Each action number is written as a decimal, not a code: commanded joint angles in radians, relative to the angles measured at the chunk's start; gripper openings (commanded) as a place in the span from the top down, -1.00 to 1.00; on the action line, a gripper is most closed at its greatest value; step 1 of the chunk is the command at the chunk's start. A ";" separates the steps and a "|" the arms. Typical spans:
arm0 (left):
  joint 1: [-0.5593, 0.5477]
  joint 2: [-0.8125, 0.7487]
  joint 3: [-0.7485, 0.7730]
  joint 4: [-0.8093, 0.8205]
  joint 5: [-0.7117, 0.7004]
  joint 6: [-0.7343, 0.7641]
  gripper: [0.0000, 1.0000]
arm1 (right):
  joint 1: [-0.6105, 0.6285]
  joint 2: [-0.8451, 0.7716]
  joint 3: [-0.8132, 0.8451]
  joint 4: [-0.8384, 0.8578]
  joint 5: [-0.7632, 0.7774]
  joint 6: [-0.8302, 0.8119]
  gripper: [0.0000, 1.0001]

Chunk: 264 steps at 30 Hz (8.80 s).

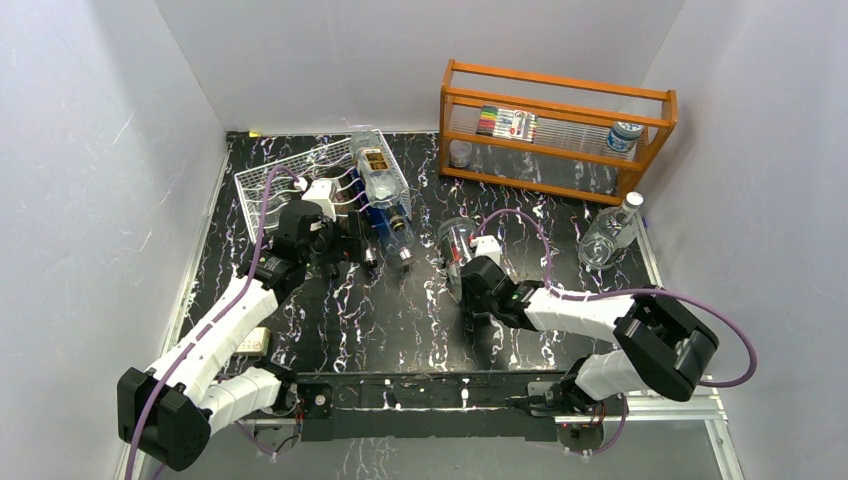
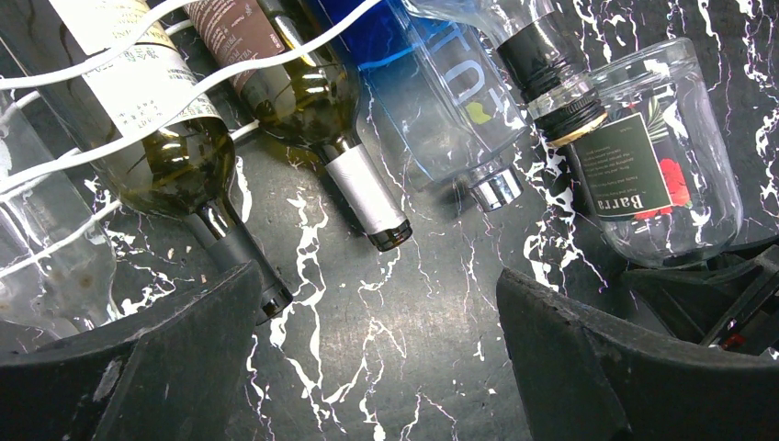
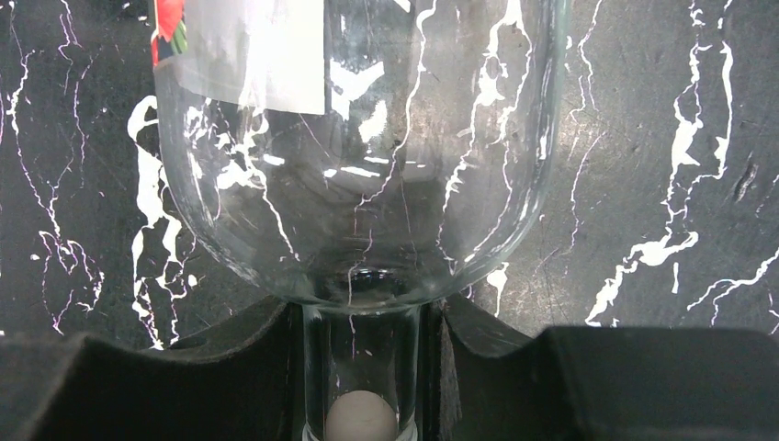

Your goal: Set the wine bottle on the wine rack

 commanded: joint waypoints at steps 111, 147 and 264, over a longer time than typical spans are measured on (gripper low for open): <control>0.006 -0.512 0.344 -0.292 -0.380 0.081 -0.96 | 0.027 0.898 1.694 -0.179 -0.198 -0.009 0.21; 0.006 -0.491 0.343 -0.300 -0.352 0.075 -0.96 | 0.004 0.424 1.299 -0.139 -0.106 -0.167 -0.74; 0.006 -0.484 -0.010 -0.067 -0.049 -0.028 -0.96 | -0.168 -0.109 0.730 -0.536 -0.058 -0.330 -0.12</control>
